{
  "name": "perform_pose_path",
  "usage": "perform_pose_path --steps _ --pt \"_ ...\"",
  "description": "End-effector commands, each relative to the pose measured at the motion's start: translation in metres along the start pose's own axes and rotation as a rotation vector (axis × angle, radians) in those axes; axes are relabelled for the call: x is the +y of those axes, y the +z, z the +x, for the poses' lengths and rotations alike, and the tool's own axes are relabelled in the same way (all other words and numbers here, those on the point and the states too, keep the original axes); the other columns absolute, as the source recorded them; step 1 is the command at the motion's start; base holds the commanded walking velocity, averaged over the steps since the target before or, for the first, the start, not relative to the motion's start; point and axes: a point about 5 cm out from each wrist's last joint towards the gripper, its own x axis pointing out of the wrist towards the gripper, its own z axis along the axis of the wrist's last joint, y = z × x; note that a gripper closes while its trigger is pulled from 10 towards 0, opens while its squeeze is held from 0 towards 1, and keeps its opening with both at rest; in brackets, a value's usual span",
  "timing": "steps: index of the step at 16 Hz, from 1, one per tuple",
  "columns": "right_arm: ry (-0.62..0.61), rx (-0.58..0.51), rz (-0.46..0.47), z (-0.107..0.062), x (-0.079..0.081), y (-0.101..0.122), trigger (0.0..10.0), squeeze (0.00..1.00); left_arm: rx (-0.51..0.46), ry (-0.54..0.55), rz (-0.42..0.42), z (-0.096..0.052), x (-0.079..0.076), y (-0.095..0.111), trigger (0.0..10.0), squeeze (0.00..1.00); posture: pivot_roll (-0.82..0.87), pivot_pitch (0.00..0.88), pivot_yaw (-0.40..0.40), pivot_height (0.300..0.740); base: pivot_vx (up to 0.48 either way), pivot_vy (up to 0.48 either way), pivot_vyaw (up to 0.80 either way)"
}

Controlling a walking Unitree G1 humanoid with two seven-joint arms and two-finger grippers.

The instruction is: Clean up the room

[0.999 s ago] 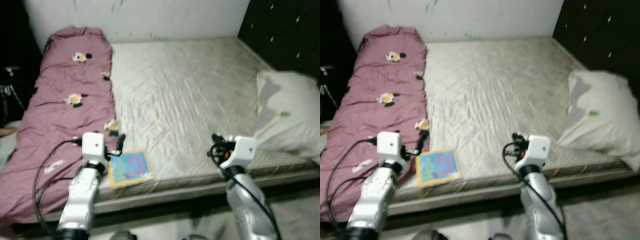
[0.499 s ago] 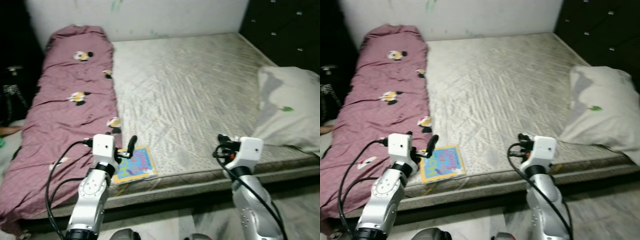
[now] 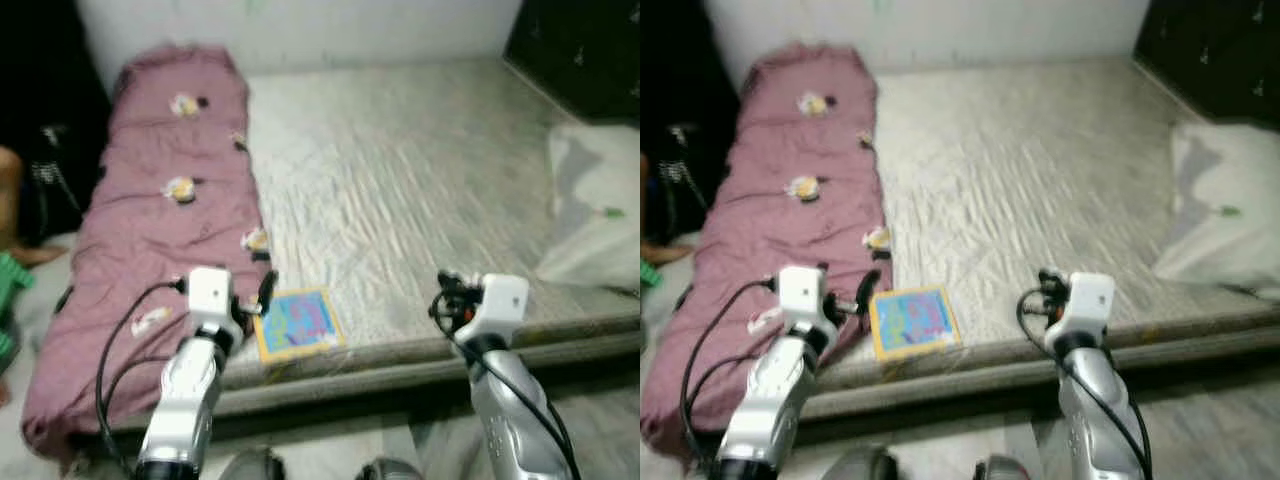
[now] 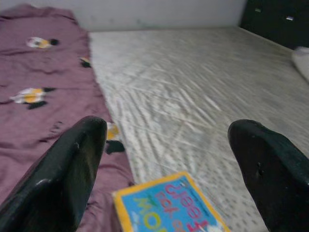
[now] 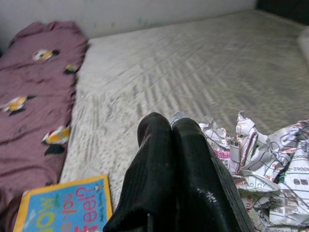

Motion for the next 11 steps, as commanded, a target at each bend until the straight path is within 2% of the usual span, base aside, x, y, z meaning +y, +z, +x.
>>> perform_pose_path --steps 1,11 --pt "0.019 -0.016 0.006 0.0011 0.0066 0.0034 10.0 0.00 -0.009 0.020 0.025 0.0005 0.0086 0.0042 10.0 0.00 -0.07 0.022 0.018 0.740 0.000 0.465 0.00" --pt "0.036 -0.037 0.007 0.0025 0.0096 0.0050 10.0 0.00 -0.004 0.018 0.028 0.0028 0.0053 0.0026 10.0 0.00 -0.08 0.015 0.023 0.740 0.000 0.465 0.00"
